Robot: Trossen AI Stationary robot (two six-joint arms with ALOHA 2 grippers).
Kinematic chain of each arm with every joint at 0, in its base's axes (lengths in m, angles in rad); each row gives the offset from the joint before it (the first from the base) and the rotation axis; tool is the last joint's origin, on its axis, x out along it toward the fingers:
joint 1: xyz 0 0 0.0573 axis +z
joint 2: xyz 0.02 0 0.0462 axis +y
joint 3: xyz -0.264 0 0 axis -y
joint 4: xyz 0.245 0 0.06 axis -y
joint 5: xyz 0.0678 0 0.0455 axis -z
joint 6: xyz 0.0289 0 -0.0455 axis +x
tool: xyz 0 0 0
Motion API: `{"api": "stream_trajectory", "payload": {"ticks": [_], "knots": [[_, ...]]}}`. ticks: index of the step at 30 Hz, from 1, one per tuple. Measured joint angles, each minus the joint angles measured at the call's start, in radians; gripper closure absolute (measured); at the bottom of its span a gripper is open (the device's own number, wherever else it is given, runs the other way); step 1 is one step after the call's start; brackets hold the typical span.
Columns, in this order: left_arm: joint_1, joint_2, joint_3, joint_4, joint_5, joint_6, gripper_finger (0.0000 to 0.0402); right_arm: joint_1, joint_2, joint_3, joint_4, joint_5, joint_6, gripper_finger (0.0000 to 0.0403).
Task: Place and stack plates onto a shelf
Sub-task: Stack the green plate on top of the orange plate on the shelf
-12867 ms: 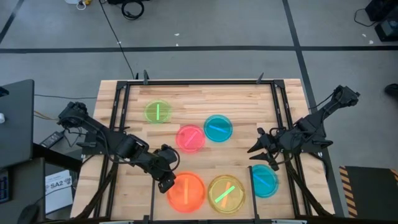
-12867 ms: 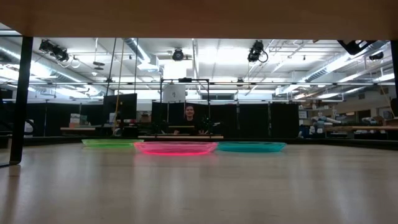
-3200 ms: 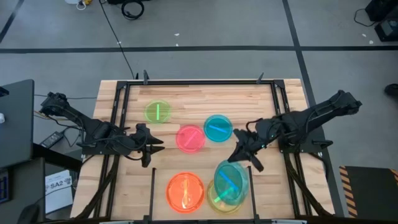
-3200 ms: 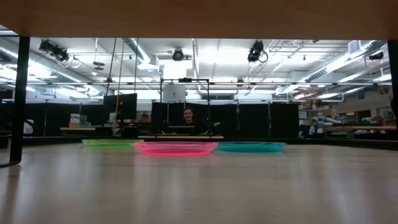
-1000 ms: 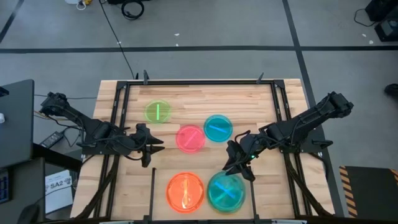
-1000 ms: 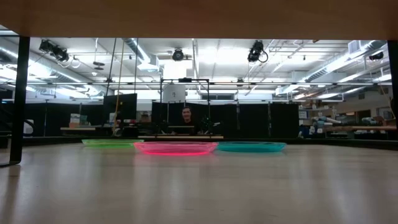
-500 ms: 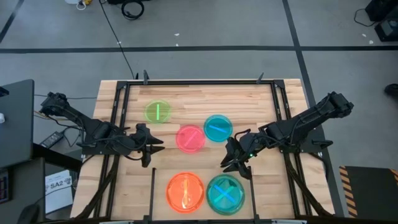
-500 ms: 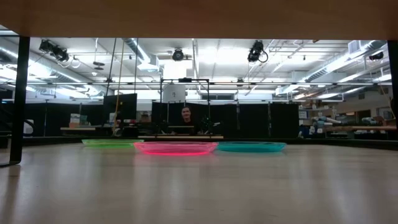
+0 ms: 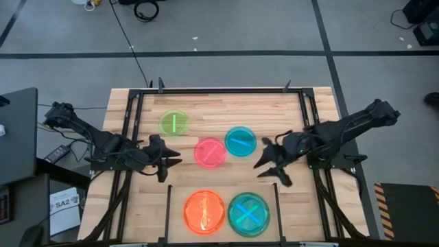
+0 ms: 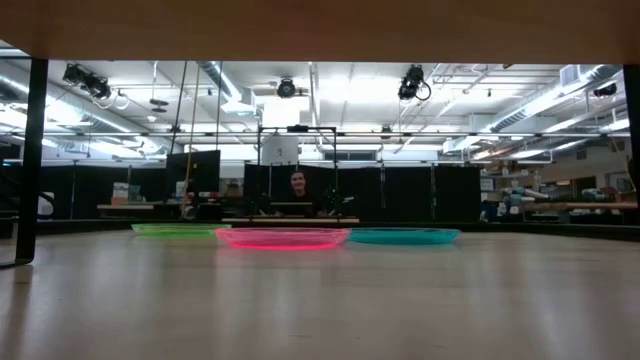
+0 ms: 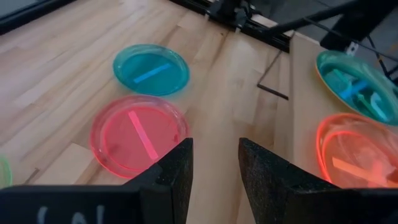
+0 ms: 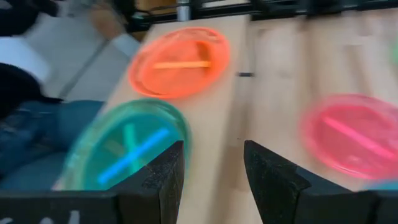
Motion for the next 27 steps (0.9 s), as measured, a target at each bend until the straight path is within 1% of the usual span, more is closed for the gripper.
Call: {"api": "stream_trajectory", "payload": {"ticks": [3,5,8,12,14,18,27], "knots": [[0.021,0.0,0.0,0.0,-0.009,-0.05,0.0267,-0.016,-0.068,0.0,-0.095,0.083,-0.022,0.023],[0.042,0.0,0.0,0.0,-0.011,-0.087,0.0267,-0.036,-0.105,0.0,-0.141,0.114,-0.023,0.023],[0.084,0.0,0.0,0.0,-0.011,-0.118,0.0267,-0.073,-0.147,0.0,-0.193,0.117,-0.044,0.0231],[0.174,0.0,0.0,0.0,0.001,-0.119,0.0267,-0.126,-0.178,0.0,-0.231,0.117,-0.082,0.0232],[0.234,0.0,0.0,-0.003,0.041,-0.118,0.0267,-0.156,-0.184,0.0,-0.235,0.116,-0.104,0.0233],[0.385,0.0,0.0,-0.021,0.165,-0.085,0.0267,-0.224,-0.183,0.0,-0.253,0.081,-0.132,0.0233],[0.761,0.0,0.0,-0.105,0.388,0.076,0.0267,-0.359,-0.141,0.0,-0.258,-0.027,-0.169,0.0233]]}}
